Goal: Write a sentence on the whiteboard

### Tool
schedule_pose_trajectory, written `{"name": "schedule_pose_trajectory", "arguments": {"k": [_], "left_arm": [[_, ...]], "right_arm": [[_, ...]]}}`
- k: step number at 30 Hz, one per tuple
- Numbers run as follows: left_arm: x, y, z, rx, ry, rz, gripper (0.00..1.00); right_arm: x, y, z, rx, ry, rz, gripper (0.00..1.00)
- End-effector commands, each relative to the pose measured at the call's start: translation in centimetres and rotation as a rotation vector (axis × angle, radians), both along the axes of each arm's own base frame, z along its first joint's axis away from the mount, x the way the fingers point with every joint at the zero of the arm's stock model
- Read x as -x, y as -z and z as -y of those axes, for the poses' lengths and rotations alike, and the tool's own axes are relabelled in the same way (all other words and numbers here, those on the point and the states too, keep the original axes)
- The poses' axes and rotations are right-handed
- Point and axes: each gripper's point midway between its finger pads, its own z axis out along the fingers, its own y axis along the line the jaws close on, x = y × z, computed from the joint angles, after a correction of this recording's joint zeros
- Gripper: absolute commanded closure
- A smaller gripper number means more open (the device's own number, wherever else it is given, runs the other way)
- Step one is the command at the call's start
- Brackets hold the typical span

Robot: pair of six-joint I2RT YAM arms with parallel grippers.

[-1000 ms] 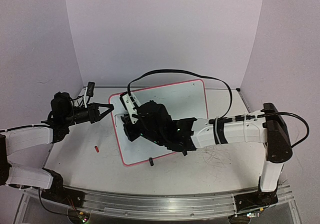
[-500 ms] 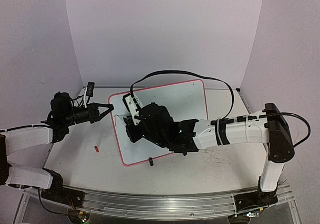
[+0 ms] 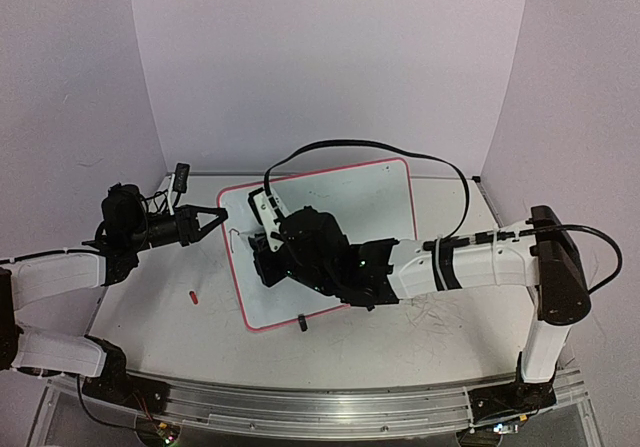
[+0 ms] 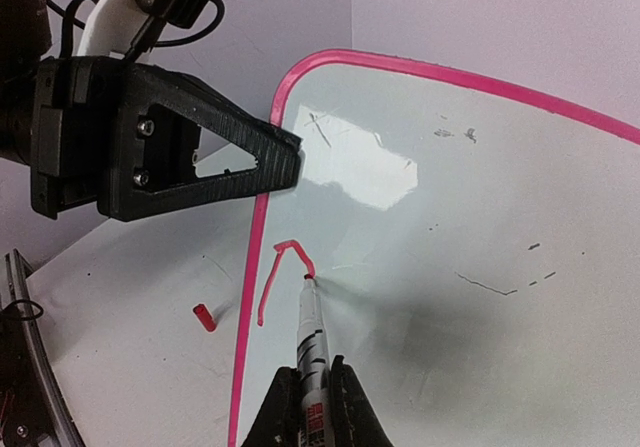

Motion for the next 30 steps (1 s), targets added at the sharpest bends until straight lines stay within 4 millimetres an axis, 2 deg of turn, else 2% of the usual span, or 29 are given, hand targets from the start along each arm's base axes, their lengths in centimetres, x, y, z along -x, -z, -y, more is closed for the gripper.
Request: {"name": "schedule_pose_trajectory", "arguments": {"k": [1,25,30], "left_arm": [[0.7,-1.8,0.2,0.018,0.029,0.078,1.0],[0.7,-1.9,0.2,0.019,0.03,0.082,1.0],[0.7,-1.8,0.2,0.017,0.026,0.08,1.0]], "right_arm": [[0.0,0.1,0.1,0.002,0.004,-0.017,1.0],[-0.2,-0.5,-1.7,-0.013,-0.02,-0.005,1.0],[0.3,-1.8,-1.3,-0.04,-0.037,-0.007,1.0]]}}
